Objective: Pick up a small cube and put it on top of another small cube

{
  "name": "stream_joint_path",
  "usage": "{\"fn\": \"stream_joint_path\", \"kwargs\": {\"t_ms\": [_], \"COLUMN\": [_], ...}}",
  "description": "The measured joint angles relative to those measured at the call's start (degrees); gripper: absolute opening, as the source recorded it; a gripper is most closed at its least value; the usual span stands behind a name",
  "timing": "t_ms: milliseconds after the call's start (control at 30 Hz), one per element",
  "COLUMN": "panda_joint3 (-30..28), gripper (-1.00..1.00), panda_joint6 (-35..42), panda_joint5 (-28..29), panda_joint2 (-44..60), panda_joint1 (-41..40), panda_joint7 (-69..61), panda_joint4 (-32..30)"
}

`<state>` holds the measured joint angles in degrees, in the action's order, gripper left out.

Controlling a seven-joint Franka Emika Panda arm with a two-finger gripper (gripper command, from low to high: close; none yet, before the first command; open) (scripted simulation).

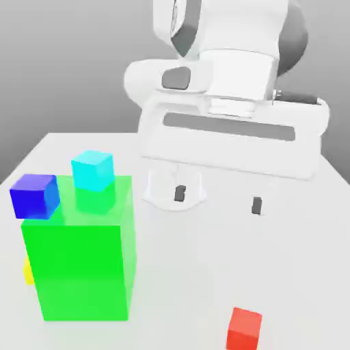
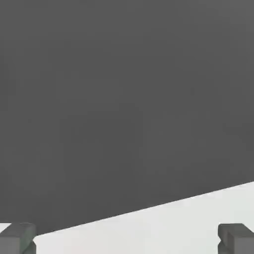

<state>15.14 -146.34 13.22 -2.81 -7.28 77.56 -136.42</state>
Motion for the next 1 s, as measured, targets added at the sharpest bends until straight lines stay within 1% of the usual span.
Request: {"fn": "stream_joint_path", "kwargs": {"t_ms": [133,333,467,500,733,900,1000], "panda_joint3": [0.2,1.1,-2.7,-3.5,-3.4,0.5,-1.4], "gripper": [0.00,0.00,0.00,-1.00,-1.00,-1.00,-1.00], "panda_joint6": [-3.0,-8.4,-14.5,-15.6,-15.7,-8.8,-3.1], "panda_joint5": [0.8,-1.2,2.6,3.2,3.3,-2.5,-4.5], "panda_joint2": [8.0,19.3,27.6,29.0,28.9,20.1,15.1], "panda_joint1": [1.4,3.1,6.3,7.0,6.9,3.9,1.0], "panda_joint7": [4.9,9.5,12.9,13.4,13.4,9.2,8.5], "panda_joint4": [-1.0,-2.3,-0.7,-0.5,-0.5,-1.9,0.2]}}
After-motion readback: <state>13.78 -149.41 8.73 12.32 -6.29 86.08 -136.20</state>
